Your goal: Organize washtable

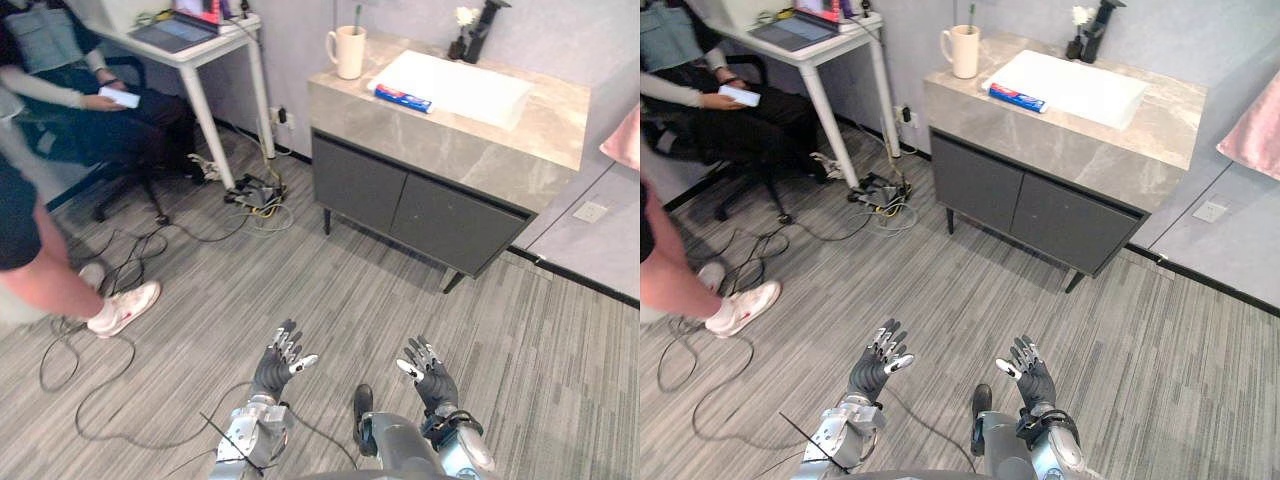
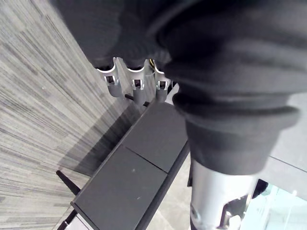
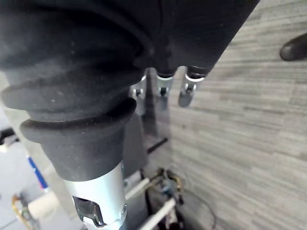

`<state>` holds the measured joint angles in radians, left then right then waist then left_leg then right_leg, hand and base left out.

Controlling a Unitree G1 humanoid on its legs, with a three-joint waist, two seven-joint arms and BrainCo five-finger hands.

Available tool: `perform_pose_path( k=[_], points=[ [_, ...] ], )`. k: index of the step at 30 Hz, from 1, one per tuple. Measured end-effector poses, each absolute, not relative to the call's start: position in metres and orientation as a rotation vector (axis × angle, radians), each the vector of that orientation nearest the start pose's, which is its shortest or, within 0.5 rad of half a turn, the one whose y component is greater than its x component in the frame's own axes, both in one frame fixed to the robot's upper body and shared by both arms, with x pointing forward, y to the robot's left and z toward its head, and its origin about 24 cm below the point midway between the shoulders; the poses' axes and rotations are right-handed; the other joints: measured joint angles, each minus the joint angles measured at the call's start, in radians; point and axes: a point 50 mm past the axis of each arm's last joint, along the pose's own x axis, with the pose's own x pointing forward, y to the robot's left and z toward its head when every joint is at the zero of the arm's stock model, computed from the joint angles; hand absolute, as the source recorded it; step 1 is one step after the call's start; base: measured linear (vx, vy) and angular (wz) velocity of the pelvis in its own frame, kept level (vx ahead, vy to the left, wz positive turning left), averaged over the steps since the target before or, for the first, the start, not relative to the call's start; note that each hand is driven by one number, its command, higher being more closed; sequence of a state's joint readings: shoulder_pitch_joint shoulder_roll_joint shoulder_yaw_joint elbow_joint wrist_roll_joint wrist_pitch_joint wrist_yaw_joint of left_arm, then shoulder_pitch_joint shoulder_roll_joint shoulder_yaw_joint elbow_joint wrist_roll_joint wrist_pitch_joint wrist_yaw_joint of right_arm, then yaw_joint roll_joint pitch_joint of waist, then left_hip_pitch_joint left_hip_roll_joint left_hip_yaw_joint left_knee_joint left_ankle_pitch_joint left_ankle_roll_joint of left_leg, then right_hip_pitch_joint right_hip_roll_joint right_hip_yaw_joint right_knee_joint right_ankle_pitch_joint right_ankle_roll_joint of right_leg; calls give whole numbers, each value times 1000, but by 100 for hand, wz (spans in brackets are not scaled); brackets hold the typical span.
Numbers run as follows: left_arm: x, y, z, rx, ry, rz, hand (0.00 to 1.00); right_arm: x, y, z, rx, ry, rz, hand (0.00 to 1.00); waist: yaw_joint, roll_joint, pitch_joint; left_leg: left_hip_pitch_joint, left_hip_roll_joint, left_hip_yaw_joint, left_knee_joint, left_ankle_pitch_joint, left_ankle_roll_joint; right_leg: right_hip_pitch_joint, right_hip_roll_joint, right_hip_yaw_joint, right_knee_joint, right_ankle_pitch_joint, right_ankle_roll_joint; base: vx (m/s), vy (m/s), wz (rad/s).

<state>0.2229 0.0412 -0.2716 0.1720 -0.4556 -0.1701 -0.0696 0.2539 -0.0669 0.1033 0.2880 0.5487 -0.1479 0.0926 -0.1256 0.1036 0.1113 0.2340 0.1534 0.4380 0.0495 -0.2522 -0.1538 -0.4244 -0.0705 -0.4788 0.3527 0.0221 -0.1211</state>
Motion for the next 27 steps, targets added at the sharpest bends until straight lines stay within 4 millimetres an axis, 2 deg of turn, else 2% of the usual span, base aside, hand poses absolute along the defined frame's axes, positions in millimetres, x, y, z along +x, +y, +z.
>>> perform_pose_path(
  k=[1, 3, 4, 5, 6, 7, 8, 10, 11, 12, 13, 14, 17, 18, 19, 20, 21, 22, 23, 25, 27],
  points=[
    [195, 105, -27, -438, 236, -168, 0, 175, -160, -60, 481, 359, -64, 0, 5, 2, 4, 12, 2, -4, -3, 35, -17, -1, 1, -4, 30, -30, -12, 431, -196, -22],
    [195, 101, -30, -445, 246, -184, 0, 185, -158, -54, 478, 325, -40, 0, 5, -1, 8, -12, 32, -40, 172, 85, -32, 64, 1, -18, 48, -83, -18, 427, -199, -25],
    [192, 100, -36, -446, 270, -190, 0, 191, -157, -50, 472, 307, -15, 0, 7, -1, 11, -63, 64, -74, 387, 134, -31, 136, 17, -8, 9, -101, -5, 422, -150, -40],
    [188, 100, -41, -451, 294, -183, 0, 195, -153, -45, 465, 287, 16, 0, 24, 4, 12, -145, 105, -116, 622, 195, -45, 203, 42, 23, -51, -103, -2, 404, -116, -57],
    [186, 100, -43, -455, 302, -180, 0, 197, -153, -41, 459, 269, 33, 0, 37, 4, 13, -187, 124, -133, 744, 196, -54, 228, 58, 40, -84, -104, -2, 348, -57, -86],
    [183, 101, -45, -456, 310, -170, 0, 201, -149, -32, 462, 226, 66, 0, 60, 20, 15, -269, 164, -146, 936, 194, -55, 272, 87, 77, -122, -104, -3, 286, -16, -89],
    [181, 104, -46, -452, 315, -161, 0, 205, -144, -27, 475, 198, 96, 0, 68, 17, 22, -320, 189, -145, 1044, 191, -49, 309, 103, 105, -147, -108, -8, 331, 10, -112],
    [173, 113, -52, -451, 342, -118, 0, 208, -132, -23, 494, 184, 157, 0, 93, 12, 25, -367, 224, -94, 1144, 156, 10, 375, 115, 183, -188, -112, -11, 262, 60, -106],
    [166, 119, -56, -451, 358, -85, 0, 208, -124, -22, 504, 186, 190, 0, 104, -7, 30, -387, 246, -46, 1146, 123, 69, 404, 111, 237, -205, -117, -3, 200, 79, -97],
    [164, 122, -57, -451, 363, -72, 0, 208, -120, -20, 509, 184, 205, 0, 110, -4, 28, -396, 254, -23, 1131, 109, 89, 417, 105, 264, -208, -120, 4, 250, 128, -116],
    [161, 126, -59, -452, 368, -48, 0, 207, -115, -18, 521, 179, 227, 0, 116, -20, 34, -412, 260, 6, 1081, 88, 121, 428, 85, 308, -211, -119, 15, 303, 223, -105],
    [161, 130, -59, -453, 363, -30, 0, 207, -112, -15, 529, 164, 246, 0, 119, -23, 34, -434, 257, 16, 1005, 77, 135, 438, 58, 350, -209, -115, 48, 294, 254, -108],
    [163, 133, -56, -471, 338, 4, 0, 205, -116, -13, 531, 144, 234, 0, 119, -25, 33, -455, 218, -23, 742, 77, 136, 440, -15, 396, -197, -112, 74, 220, 299, -72],
    [166, 133, -51, -484, 313, 10, 0, 200, -119, -15, 532, 150, 219, 0, 118, -28, 32, -449, 188, -51, 575, 92, 129, 446, -52, 396, -193, -116, 107, 212, 374, -35],
    [169, 131, -45, -496, 281, 10, 0, 193, -123, -16, 528, 155, 206, 0, 114, -17, 26, -418, 157, -88, 374, 235, 152, 452, -78, 396, -184, -135, 161, 268, 506, -29],
    [170, 130, -42, -505, 263, 16, 0, 188, -128, -19, 517, 169, 196, 0, 113, -6, 12, -404, 143, -138, 309, 303, 113, 455, -91, 401, -179, -161, 223, 223, 447, -8],
    [171, 128, -41, -511, 256, 22, 0, 186, -130, -22, 516, 184, 185, 0, 108, -17, 7, -393, 113, -165, 290, 283, 89, 454, -113, 398, -183, -167, 243, 193, 439, 20],
    [175, 134, -38, -495, 231, 36, 0, 181, -128, -27, 529, 207, 175, 0, 97, -58, 5, -383, 63, -176, 248, 275, 92, 453, -153, 390, -194, -167, 243, 126, 337, 33],
    [176, 141, -36, -474, 217, 45, 0, 177, -124, -29, 553, 218, 166, 0, 98, -94, 6, -381, 31, -197, 230, 273, 94, 457, -181, 378, -206, -155, 264, 108, 289, 32],
    [173, 147, -38, -453, 229, 59, 0, 174, -120, -31, 576, 225, 159, 0, 98, -119, 4, -381, 9, -233, 239, 265, 100, 477, -196, 352, -224, -134, 291, 68, 155, 16],
    [170, 146, -39, -455, 239, 66, 0, 174, -121, -31, 578, 218, 164, 0, 100, -117, 0, -379, 3, -303, 255, 234, 84, 495, -194, 340, -230, -131, 294, 20, 95, 6]
  ],
)
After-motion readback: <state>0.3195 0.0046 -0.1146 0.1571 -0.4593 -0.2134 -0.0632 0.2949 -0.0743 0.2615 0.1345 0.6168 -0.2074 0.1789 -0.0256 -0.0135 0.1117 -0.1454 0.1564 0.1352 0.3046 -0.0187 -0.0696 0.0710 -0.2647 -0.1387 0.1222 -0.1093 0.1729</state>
